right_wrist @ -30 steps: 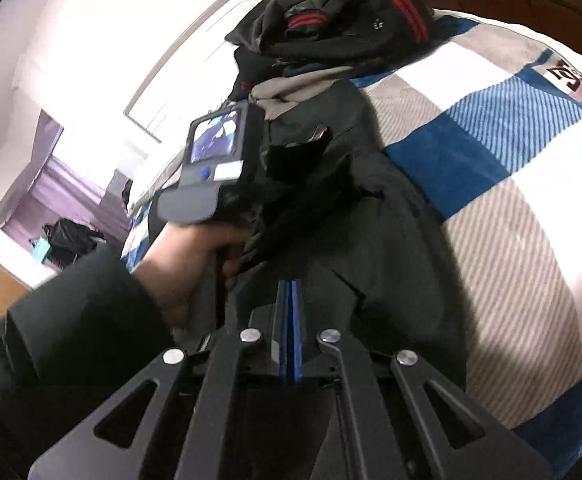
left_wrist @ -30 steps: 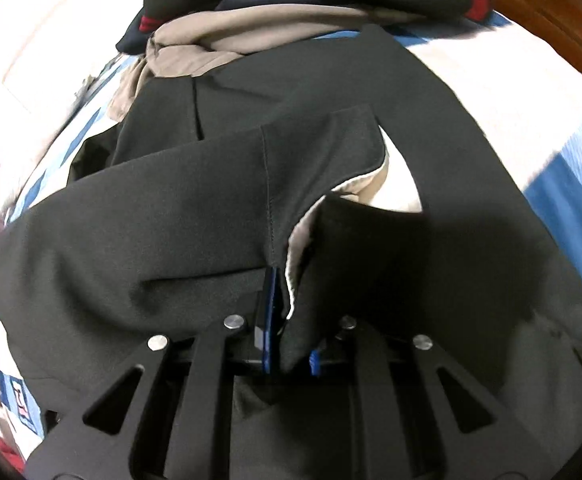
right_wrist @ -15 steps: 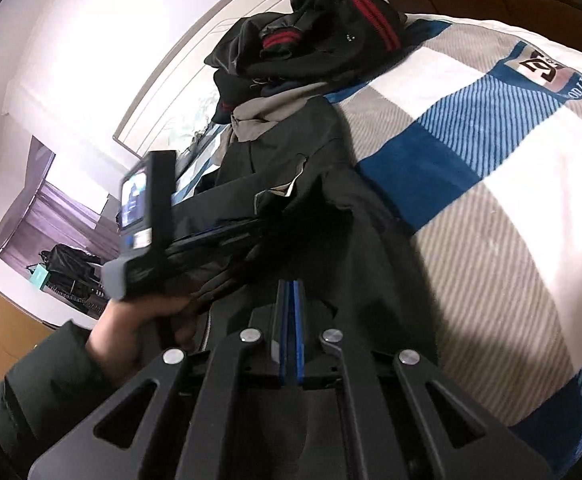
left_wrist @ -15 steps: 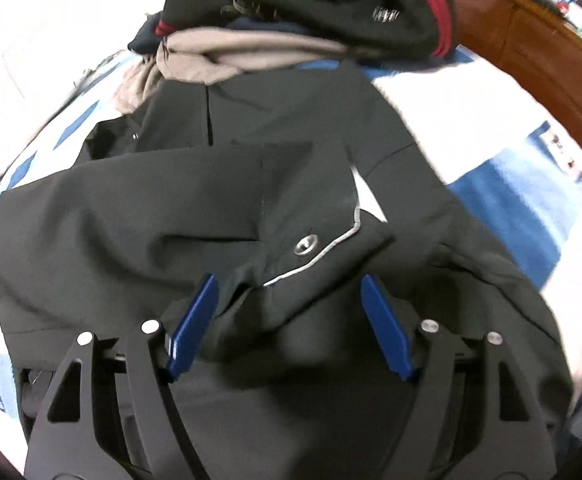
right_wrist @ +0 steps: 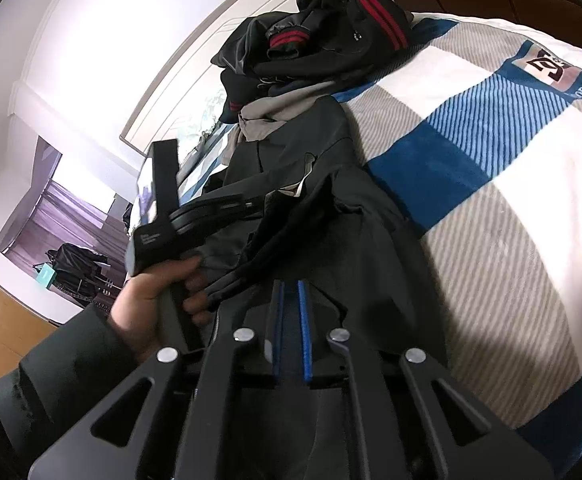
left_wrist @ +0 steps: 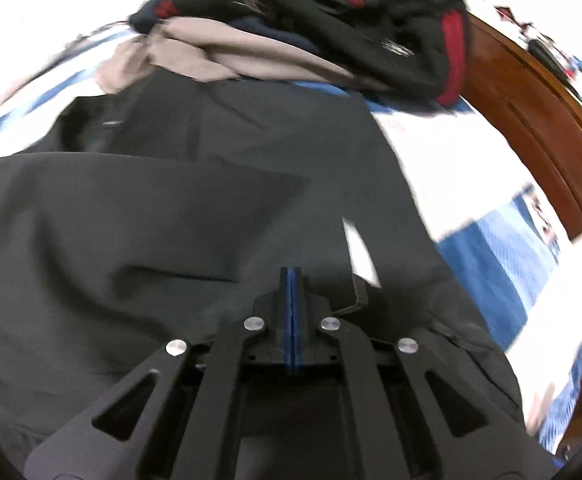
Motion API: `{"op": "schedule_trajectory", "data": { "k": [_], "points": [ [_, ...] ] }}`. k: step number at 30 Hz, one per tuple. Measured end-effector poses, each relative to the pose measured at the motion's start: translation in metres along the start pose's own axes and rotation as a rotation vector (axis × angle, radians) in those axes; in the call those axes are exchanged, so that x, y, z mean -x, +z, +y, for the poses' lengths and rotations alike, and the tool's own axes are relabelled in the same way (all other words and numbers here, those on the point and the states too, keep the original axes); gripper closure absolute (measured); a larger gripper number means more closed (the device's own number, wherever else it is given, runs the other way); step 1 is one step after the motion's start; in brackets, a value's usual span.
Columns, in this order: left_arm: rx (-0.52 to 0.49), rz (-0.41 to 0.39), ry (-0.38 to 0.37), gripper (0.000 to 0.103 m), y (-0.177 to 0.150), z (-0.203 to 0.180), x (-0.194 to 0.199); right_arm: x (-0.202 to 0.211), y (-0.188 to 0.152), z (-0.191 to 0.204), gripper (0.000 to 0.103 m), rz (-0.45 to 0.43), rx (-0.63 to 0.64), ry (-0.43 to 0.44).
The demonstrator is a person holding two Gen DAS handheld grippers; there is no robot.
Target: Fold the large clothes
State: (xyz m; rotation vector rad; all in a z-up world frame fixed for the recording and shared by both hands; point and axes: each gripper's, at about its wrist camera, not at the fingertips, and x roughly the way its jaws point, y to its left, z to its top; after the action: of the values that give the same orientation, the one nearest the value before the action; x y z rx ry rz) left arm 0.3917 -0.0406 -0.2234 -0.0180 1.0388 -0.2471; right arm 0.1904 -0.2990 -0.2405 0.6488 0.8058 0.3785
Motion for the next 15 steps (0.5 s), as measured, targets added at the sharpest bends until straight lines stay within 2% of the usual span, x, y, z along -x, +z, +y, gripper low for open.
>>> {"op": "schedule_trajectory", "data": {
  "k": [3,6,9,12,15],
  "points": [
    [-0.032,0.028,-0.014,0.103,-0.008,-0.012,-0.01,-0.001,-0.001,0.001,0.092,0.005,-0.001,0.01],
    [-0.02,0.055,-0.021,0.103,-0.012,-0.013,-0.022,-0.001,-0.001,0.004,0.092,0.009,0.005,0.017],
    [-0.05,0.087,0.0,0.103,-0.016,-0.017,-0.037,-0.004,-0.001,0.004,0.092,0.018,0.005,0.017],
    [-0.062,0.104,-0.002,0.103,-0.012,-0.018,-0.037,-0.008,-0.001,0.003,0.092,0.027,0.006,0.015],
    [-0.069,0.075,-0.017,0.103,-0.007,-0.014,-0.022,-0.012,-0.002,0.005,0.092,0.036,0.016,0.017]
  ]
}}
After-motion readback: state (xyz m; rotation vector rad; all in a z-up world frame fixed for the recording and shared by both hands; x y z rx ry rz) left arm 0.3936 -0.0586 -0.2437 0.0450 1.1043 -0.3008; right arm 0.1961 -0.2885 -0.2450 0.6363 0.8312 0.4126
